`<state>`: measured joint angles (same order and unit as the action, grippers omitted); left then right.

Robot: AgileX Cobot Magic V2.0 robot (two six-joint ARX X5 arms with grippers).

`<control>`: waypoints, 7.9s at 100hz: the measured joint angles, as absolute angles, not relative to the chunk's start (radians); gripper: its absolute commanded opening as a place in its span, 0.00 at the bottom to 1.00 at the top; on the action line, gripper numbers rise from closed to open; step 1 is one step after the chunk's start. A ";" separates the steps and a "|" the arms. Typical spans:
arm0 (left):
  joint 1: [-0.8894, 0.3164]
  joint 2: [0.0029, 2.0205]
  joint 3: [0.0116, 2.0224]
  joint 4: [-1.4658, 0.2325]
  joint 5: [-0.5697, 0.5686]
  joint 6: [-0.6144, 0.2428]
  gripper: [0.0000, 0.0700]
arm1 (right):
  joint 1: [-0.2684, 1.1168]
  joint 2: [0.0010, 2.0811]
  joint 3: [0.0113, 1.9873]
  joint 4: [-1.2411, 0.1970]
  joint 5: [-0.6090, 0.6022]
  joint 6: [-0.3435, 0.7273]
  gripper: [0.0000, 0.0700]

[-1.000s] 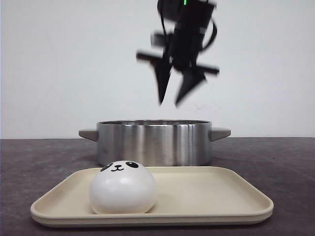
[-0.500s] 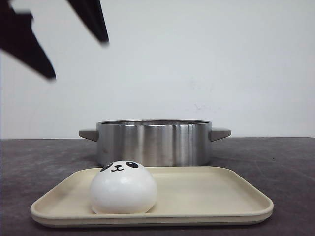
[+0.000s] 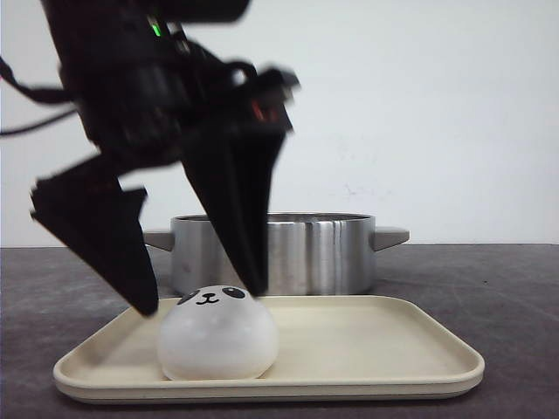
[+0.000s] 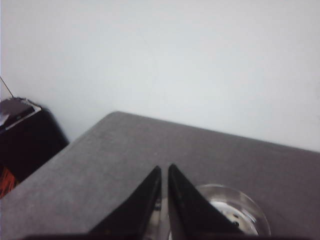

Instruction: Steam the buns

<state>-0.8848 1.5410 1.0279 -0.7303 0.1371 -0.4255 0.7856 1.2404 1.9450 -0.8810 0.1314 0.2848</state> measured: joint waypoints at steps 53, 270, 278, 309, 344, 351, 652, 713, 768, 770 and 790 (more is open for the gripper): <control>-0.885 1.634 1.028 -0.657 0.049 -0.435 0.74 | 0.786 1.235 1.945 -0.955 0.131 0.304 0.02; -0.569 1.889 1.448 -0.504 -0.049 -0.172 0.87 | 0.786 1.233 1.945 -1.040 0.158 0.330 0.02; -0.569 1.889 1.448 -0.504 -0.049 -0.173 0.87 | 0.786 1.233 1.945 -1.044 0.159 0.330 0.02; -0.570 1.885 1.478 -0.589 -0.059 -0.176 0.84 | 0.786 1.233 1.945 -1.067 0.180 0.325 0.02; -0.570 1.508 1.500 -0.611 -0.174 -0.239 0.47 | 0.786 1.202 1.728 -1.045 0.343 0.254 0.02; -0.573 1.406 1.506 -0.624 -0.177 -0.242 0.30 | 0.786 1.174 1.622 -0.948 0.336 0.249 0.02; -0.590 0.876 1.504 -0.899 -0.185 -0.209 0.00 | 0.078 0.003 0.015 -0.168 0.052 -0.031 0.02; -0.590 0.876 1.504 -0.899 -0.185 -0.209 0.00 | 0.077 0.003 0.015 -0.168 0.052 -0.031 0.02; -0.447 0.717 1.354 -0.813 -0.159 -0.160 0.00 | 0.077 0.003 0.015 -0.167 0.052 -0.031 0.02; -0.432 0.695 1.320 -0.783 -0.152 -0.159 0.00 | 0.077 0.003 0.015 -0.168 0.052 -0.031 0.02; -0.331 0.443 0.836 -0.393 -0.131 -0.144 0.00 | 0.077 0.003 0.015 -0.168 0.052 -0.031 0.02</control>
